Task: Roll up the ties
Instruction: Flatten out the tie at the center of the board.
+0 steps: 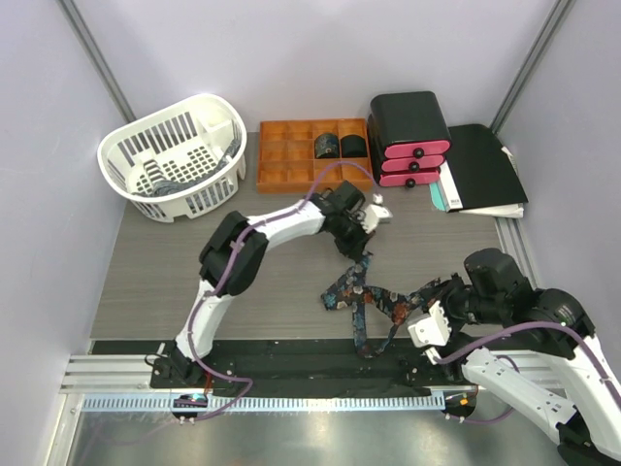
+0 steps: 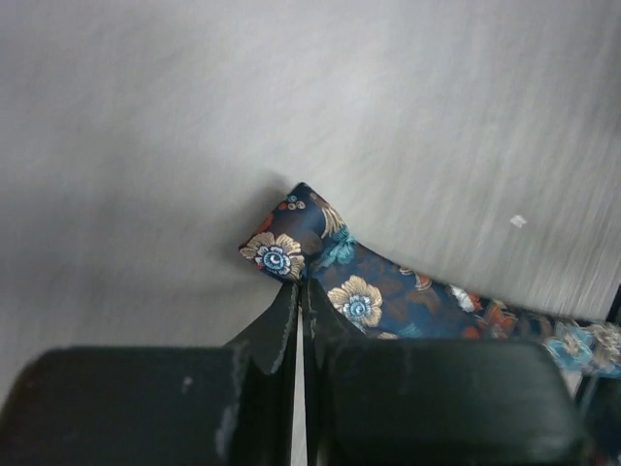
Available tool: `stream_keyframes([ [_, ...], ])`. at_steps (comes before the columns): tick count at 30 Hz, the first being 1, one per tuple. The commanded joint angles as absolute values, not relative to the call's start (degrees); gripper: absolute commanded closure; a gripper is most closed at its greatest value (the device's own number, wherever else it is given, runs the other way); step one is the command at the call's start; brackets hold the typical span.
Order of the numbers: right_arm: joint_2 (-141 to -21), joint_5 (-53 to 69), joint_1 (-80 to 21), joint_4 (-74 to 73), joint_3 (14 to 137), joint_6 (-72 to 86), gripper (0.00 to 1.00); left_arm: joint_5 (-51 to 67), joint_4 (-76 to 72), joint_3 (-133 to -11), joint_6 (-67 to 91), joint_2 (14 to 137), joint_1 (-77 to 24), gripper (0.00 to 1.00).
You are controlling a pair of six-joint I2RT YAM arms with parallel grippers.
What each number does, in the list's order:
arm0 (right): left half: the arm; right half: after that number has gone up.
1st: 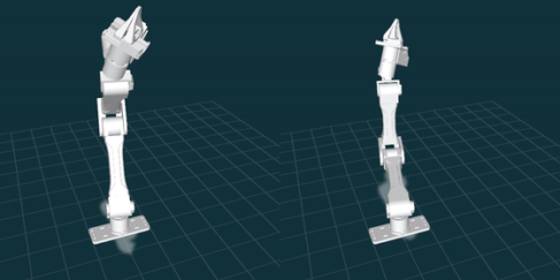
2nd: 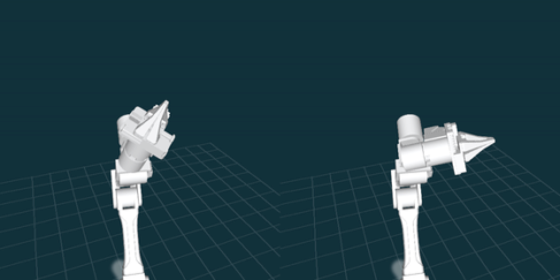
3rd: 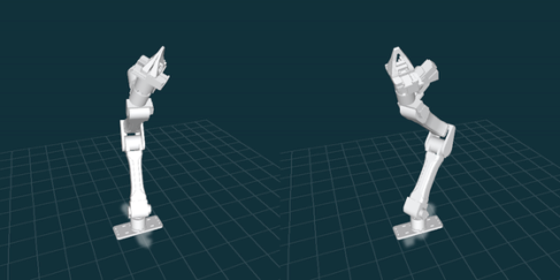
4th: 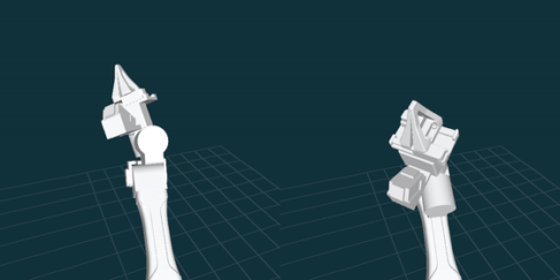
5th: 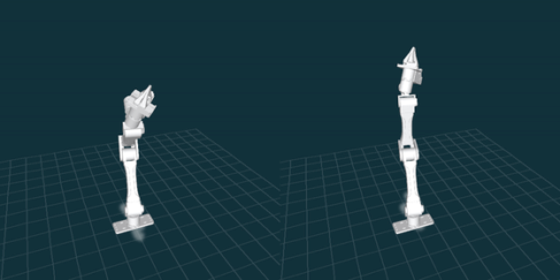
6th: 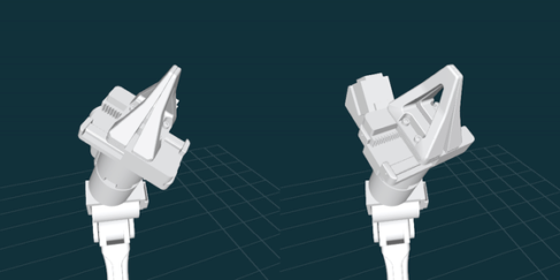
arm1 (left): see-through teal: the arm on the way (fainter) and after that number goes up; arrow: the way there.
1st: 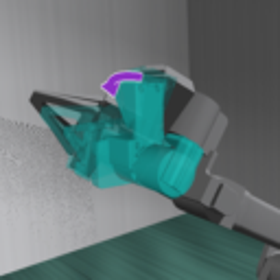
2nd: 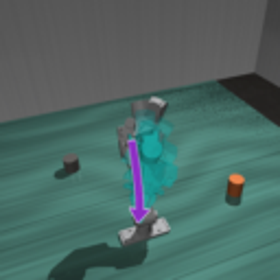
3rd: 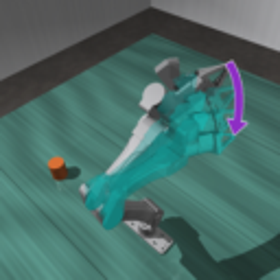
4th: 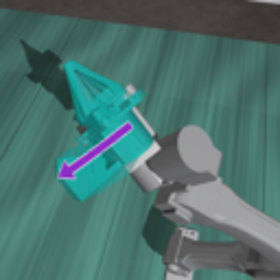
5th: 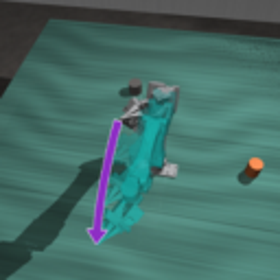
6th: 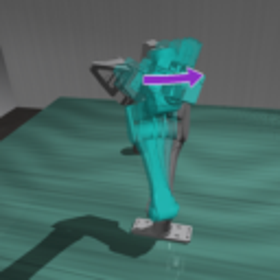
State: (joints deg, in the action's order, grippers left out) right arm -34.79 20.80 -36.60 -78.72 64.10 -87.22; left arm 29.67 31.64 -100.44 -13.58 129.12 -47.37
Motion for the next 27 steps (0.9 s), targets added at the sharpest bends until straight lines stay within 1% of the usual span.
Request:
stream_keyframes([
  [1,-34.7,5.6,-36.7,-73.9,56.8,-82.4,0.99,29.4,23.1,-93.8,2.6,114.3,-35.9,1.00],
  [2,-34.6,1.5,-36.7,-71.7,54.9,-82.4,0.99,28.7,21.5,-91.8,5.2,111.9,-34.0,1.00],
  [3,-34.5,-5.6,-36.7,-67.7,52.9,-82.6,0.99,27.5,20.0,-89.9,7.2,109.0,-32.3,1.00],
  [4,-34.3,-8.6,-36.7,-66.4,49.8,-82.9,0.99,27.1,18.1,-86.2,10.4,104.3,-28.5,1.00],
  [6,-33.7,-13.2,-36.7,-65.0,47.6,-83.0,0.99,27.1,17.1,-82.4,12.4,99.7,-25.2,1.00],
  [7,-33.2,-14.1,-36.7,-65.0,45.6,-82.9,0.99,27.8,16.8,-78.4,13.3,95.8,-22.7,1.00],
  [9,-32.2,-17.9,-36.7,-63.8,41.6,-83.2,0.99,27.2,18.1,-74.4,13.5,92.8,-21.3,1.00],
  [10,-31.2,-19.5,-36.7,-63.1,39.9,-83.4,0.99,26.7,19.0,-70.6,13.0,89.6,-20.3,1.00],
  [13,-30.0,-24.8,-36.7,-61.4,34.0,-82.4,0.99,23.7,18.3,-62.2,13.8,85.2,-17.3,1.00],
  [16,-28.4,-27.8,-36.7,-60.7,28.1,-80.5,0.99,23.6,18.4,-56.5,14.9,81.3,-14.3,1.00],
  [19,-27.4,-28.2,-36.7,-58.5,22.2,-79.3,0.99,22.6,20.0,-52.7,13.5,78.8,-14.0,1.00],
  [23,-28.2,-28.9,-36.7,-51.1,17.2,-80.0,0.99,18.1,21.9,-50.6,13.0,77.8,-13.4,1.00],
  [24,-28.8,-29.0,-36.7,-48.3,16.0,-80.1,0.99,15.4,22.7,-50.2,13.0,77.4,-12.9,1.00],
  [27,-31.8,-30.0,-35.9,-42.6,13.9,-79.6,0.99,14.0,22.9,-48.8,13.5,76.3,-10.2,1.00],
])
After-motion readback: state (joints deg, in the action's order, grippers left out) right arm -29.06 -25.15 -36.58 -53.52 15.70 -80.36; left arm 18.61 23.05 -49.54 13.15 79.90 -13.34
